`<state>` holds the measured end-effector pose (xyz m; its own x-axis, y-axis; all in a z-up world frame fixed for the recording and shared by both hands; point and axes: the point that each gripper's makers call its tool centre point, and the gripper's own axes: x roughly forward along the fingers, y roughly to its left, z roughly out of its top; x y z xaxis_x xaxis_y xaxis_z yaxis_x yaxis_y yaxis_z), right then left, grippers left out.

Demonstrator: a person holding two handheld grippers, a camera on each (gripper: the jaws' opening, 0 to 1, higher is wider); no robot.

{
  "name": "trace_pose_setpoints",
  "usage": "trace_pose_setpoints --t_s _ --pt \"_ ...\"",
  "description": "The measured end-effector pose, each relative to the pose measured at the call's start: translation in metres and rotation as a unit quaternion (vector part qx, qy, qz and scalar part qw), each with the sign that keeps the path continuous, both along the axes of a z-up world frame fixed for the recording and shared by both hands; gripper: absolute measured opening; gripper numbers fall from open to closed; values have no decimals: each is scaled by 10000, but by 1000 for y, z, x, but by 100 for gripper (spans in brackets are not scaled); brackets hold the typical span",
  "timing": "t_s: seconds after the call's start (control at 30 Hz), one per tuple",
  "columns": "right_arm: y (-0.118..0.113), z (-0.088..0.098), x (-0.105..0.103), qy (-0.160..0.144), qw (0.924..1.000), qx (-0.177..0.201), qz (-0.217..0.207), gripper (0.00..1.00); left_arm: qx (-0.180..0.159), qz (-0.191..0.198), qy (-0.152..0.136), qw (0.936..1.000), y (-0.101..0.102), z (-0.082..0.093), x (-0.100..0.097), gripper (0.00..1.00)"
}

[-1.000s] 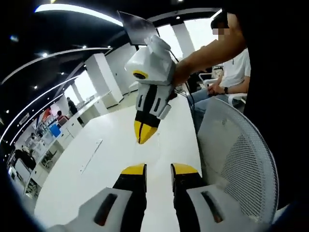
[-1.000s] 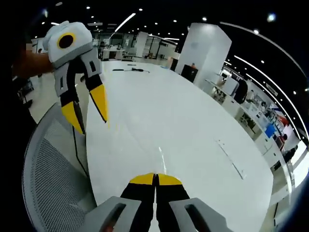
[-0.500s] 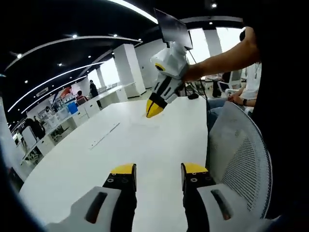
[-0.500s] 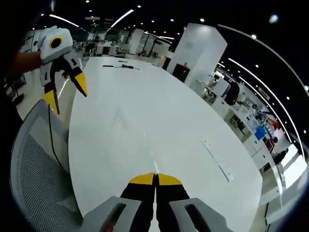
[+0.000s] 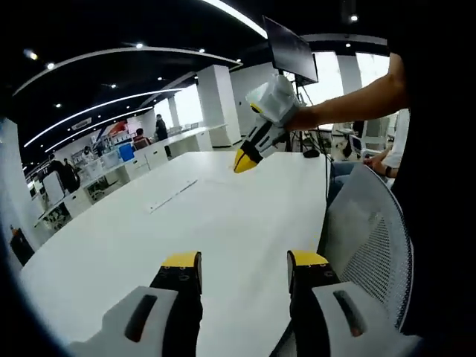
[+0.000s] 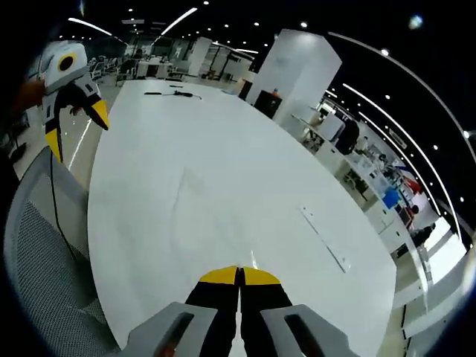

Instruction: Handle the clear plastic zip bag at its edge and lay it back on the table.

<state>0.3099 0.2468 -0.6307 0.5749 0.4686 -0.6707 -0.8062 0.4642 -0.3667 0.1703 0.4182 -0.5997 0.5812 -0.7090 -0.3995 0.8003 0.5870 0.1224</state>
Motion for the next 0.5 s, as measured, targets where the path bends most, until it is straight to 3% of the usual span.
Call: trace_pose_setpoints --t_s 0.1,0.13,0.23,0.3,0.5 --pt "6 -9 -2 71 9999 76 59 0 -47 86 59 9999 4 -4 -3 47" --pt "10 -14 -3 261 9994 248 -8 0 -88 127 98 9998 4 -5 -4 47" --pt "13 -25 -1 236 9996 134 35 0 -247 221 215 9992 5 -8 -7 49" --pt "19 -31 -3 463 9982 385 -13 0 -324 263 256 9988 5 -10 -10 50" --pt "23 -46 3 479 9980 388 -140 0 -466 292 283 9981 4 -14 -16 49"
